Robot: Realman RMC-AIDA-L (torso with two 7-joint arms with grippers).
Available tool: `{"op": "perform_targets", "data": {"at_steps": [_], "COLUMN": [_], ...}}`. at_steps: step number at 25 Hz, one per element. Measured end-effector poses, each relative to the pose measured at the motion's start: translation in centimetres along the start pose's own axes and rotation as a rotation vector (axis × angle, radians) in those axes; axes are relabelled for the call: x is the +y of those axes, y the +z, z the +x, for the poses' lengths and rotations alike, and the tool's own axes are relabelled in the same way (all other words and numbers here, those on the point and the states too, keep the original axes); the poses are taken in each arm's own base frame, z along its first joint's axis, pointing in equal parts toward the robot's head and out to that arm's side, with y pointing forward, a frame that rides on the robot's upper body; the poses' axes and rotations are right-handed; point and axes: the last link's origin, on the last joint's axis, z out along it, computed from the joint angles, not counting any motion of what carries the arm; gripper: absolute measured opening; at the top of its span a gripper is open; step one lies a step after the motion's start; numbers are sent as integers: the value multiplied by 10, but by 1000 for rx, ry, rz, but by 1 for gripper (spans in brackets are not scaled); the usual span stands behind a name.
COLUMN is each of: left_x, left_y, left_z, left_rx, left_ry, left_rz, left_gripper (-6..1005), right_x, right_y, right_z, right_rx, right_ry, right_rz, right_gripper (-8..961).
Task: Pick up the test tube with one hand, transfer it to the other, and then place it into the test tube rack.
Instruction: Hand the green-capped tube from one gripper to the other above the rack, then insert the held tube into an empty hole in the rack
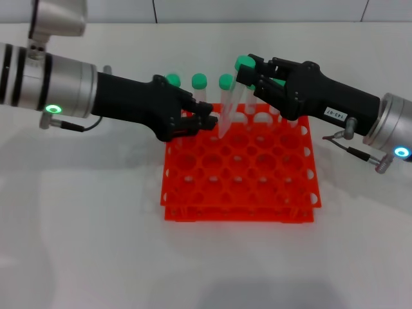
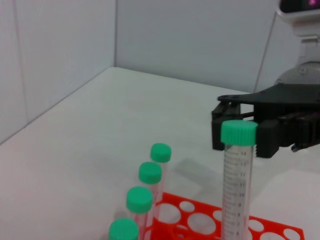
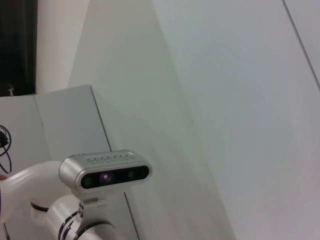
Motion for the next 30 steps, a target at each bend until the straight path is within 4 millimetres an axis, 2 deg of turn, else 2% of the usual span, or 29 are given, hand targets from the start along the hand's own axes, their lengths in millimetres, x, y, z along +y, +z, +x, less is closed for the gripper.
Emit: {"op": "perform_targets", "data": {"at_steps": [8,12,18,20,25,30], "left_x": [5,7,21,28,54,79], "left_y": [-18,-35,-80,-91,-115,-142], "left_z": [10,21,43,44,32,1], "left_rx": [-57,-83,-107,-111,-52,47], "left_ry": [-34,-36,-41,-40,-32,-61], "left_rz": [-11,18,150,193,288,364], "left_gripper": [325,412,654,880,891,893], "right_x": [0,0,-1,-2,-4,-6], "right_y": [-1,-1,-3,-4,-3,7], "right_z": [0,-1,-3,-3,-5,-14], "right_rx": [-3,-5,-1,2,11,15], "right_ry": [0,0,-2,-3,-13,-38], "right_rz": [0,-2,-4,-4,-8,-32], "right_gripper": [258,260,262,263,265,266]}}
